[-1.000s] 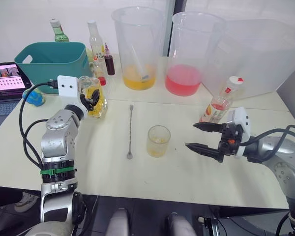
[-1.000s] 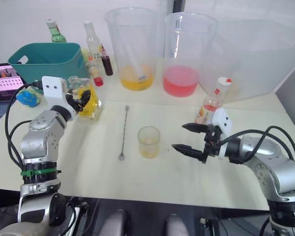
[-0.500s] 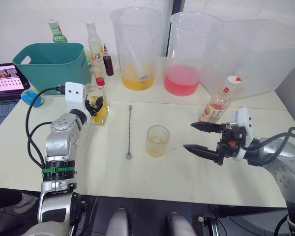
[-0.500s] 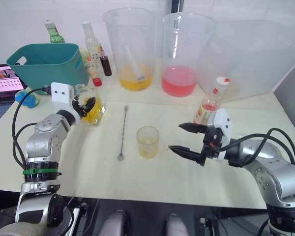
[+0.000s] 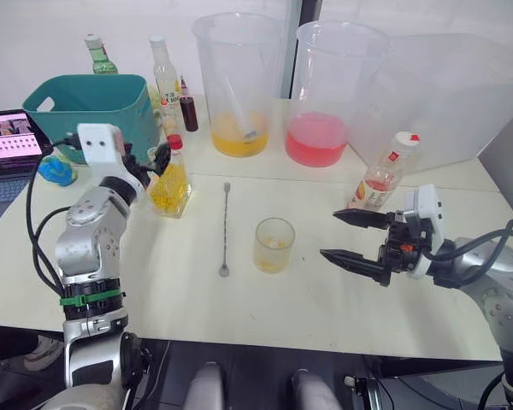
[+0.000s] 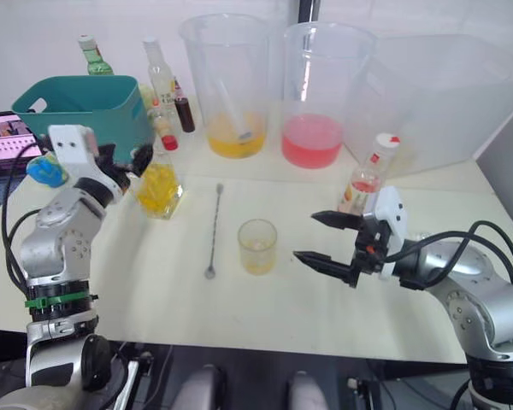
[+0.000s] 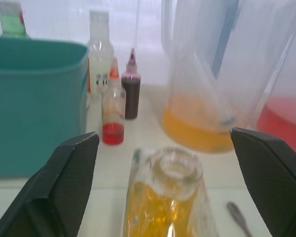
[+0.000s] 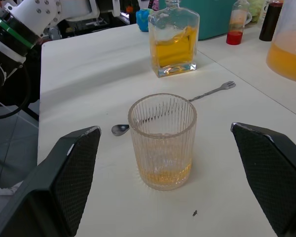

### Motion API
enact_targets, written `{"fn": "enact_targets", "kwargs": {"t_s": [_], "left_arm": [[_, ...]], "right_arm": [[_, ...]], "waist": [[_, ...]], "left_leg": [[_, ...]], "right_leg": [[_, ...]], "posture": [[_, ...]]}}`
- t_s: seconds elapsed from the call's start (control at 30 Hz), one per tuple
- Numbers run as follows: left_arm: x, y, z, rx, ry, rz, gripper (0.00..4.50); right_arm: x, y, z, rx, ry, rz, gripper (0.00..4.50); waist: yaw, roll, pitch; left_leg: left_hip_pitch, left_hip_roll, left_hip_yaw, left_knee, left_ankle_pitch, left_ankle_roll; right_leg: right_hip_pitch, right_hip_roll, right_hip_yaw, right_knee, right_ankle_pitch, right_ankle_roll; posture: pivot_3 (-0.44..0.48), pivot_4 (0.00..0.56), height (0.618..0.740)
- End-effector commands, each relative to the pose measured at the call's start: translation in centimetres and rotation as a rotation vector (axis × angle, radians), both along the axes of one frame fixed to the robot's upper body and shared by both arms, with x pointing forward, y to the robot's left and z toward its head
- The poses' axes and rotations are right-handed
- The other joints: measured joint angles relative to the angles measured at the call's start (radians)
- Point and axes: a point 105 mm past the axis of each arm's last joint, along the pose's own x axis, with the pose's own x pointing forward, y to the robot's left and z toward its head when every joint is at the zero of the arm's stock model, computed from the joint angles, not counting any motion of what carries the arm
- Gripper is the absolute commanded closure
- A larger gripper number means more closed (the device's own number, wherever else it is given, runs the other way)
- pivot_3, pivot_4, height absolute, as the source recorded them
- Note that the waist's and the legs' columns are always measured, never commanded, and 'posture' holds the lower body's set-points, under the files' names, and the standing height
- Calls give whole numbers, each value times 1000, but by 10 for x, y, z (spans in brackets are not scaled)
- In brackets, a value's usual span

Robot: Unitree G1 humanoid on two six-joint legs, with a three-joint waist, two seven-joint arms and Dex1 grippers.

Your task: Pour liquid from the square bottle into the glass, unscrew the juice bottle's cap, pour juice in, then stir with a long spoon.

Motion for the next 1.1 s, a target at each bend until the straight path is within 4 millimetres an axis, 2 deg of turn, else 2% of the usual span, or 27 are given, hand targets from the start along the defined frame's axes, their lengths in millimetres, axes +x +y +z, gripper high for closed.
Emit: {"fn": "enact_targets", "kwargs": {"t_s": [0.03,0.13,0.2,0.27,0.33,0.43,0.5,0.63,0.73,0.83,0.9,1.1], "left_arm": [[-15,-1,55,18,-190,-20,30],[-26,-21,76,99,-276,-140,30],[-37,-39,81,138,-315,-277,30],[-44,-47,80,155,-330,-359,30],[-49,-57,69,198,-281,-478,30],[-65,-78,31,298,-79,-737,30],[-75,-84,20,326,-32,-824,30],[-73,-78,13,442,-94,-770,30],[-86,-75,-25,538,-53,-852,30],[-101,-67,-45,492,13,-956,30],[-102,-59,-55,488,47,-976,30],[-102,-46,-66,449,91,-1035,30]], "right_arm": [[-1,0,11,-9,-42,20,0],[0,1,12,-10,-43,28,0],[0,0,13,-10,-43,30,0],[0,0,13,-10,-43,31,0],[0,-1,12,-11,-41,27,0],[-4,-5,11,-11,-36,10,0],[-6,-7,9,-12,-31,-3,0],[-9,-12,6,-11,-32,-52,0],[-13,-19,0,10,-35,-139,0],[-20,-24,-4,30,-37,-200,0],[-27,-31,-6,48,-42,-254,0],[-40,-58,-25,62,-3,-435,0]], "waist": [[0,0,0],[0,0,0],[0,0,0],[0,0,0],[-2,0,0],[-11,1,0],[-15,1,0],[-13,1,0],[-14,3,-2],[-17,4,-2],[-15,3,-2],[-8,4,-2]], "left_leg": [[0,0,0,0,0,0],[0,0,0,0,0,0],[0,0,0,0,0,0],[0,0,0,0,0,0],[1,0,0,0,0,0],[2,0,0,-1,0,0],[2,0,0,-1,0,0],[2,0,0,-1,0,0],[2,0,0,-2,0,0],[3,1,2,-3,0,0],[3,2,2,-3,0,0],[3,1,2,-3,0,0]], "right_leg": [[0,0,0,0,0,0],[0,0,0,0,0,0],[0,0,0,0,0,0],[0,0,0,0,0,0],[0,0,0,0,0,0],[0,0,0,0,0,0],[0,0,0,0,0,0],[1,0,0,0,0,0],[1,0,0,-1,0,0],[1,1,2,-3,0,0],[1,1,1,-3,0,-1],[3,1,1,-5,-1,0]], "posture": [[0,150,728],[0,150,728],[0,150,728],[0,150,728],[0,150,728],[0,150,728],[0,150,728],[0,150,728],[0,150,728],[0,150,728],[0,150,728],[0,150,728]]}}
